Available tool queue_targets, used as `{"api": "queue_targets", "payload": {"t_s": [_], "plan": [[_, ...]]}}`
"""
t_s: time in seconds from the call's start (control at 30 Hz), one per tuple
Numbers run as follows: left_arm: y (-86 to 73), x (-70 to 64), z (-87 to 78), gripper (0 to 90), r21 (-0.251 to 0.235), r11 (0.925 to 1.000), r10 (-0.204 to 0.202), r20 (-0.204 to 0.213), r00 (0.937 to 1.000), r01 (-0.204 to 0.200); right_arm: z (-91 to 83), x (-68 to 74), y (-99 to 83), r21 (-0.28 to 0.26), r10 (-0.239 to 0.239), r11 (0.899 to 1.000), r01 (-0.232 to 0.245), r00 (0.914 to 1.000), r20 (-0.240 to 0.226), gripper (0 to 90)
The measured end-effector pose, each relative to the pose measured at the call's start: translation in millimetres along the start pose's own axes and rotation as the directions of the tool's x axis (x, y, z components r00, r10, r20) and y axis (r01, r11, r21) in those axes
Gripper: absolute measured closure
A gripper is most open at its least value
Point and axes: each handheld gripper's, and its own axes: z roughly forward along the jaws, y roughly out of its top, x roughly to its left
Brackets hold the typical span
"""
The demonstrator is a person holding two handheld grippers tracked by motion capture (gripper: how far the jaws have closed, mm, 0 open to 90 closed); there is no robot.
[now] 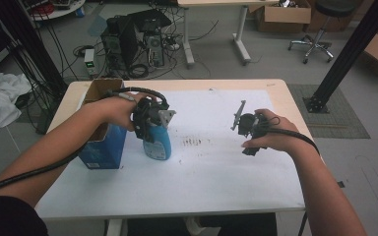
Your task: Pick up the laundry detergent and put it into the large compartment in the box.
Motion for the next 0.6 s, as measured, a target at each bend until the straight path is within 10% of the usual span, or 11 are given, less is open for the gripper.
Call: {"api": "queue_targets", "payload": {"t_s": [0.6], "plan": [[13.2, 1.4, -16.5, 39.7, 0.081, 0.9901, -0.12, 0.063, 0.9908, 0.115, -4.4, 1.8, -3.4, -0.015, 0.002, 1.0, -0.002, 1.0, 0.005, 16.2]]}}
